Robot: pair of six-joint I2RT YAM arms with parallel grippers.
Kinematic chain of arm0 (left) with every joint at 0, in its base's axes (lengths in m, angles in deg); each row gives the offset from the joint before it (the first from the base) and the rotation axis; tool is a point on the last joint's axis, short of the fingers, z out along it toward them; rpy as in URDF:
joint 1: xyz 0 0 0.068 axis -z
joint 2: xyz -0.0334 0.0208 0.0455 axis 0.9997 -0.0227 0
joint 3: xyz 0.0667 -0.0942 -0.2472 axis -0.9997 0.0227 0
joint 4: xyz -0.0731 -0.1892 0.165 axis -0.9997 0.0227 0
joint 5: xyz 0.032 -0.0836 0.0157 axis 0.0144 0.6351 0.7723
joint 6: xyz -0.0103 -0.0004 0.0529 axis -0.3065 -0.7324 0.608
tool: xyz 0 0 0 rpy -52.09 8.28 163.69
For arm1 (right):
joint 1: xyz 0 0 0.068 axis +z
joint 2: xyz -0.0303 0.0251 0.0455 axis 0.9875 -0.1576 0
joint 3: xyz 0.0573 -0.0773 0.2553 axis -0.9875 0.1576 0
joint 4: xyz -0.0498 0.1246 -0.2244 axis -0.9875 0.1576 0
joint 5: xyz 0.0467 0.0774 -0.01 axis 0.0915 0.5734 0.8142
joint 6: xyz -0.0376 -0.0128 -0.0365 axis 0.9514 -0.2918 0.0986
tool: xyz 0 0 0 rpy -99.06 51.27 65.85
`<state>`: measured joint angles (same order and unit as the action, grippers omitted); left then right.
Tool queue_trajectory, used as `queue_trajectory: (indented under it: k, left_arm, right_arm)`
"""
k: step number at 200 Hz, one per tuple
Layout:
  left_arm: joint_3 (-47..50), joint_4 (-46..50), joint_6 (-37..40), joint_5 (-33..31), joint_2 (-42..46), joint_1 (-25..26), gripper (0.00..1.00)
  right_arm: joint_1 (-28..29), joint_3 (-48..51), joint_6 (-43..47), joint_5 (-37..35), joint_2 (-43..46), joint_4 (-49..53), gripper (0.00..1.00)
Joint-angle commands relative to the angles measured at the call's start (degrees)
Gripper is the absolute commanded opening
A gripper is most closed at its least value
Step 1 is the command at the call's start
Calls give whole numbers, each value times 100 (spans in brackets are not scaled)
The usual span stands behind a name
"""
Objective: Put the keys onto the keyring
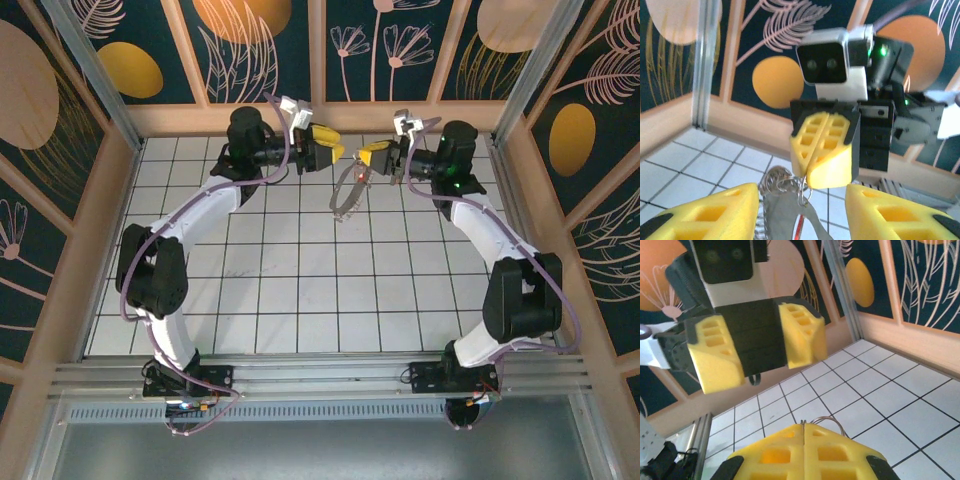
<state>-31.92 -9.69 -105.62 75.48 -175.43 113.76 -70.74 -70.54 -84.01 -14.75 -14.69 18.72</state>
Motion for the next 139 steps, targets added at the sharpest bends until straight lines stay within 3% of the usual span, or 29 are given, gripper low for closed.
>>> queue_trajectory:
  k: [1, 139]
  left_arm:
    - [-341, 860, 506, 461, -265, -10, 47]
    - [-470, 347, -32, 781, -718, 32, 44]
  right_arm:
    - [-19, -391, 525, 542, -253, 572, 0]
    - [79, -629, 501, 649, -561, 594, 0]
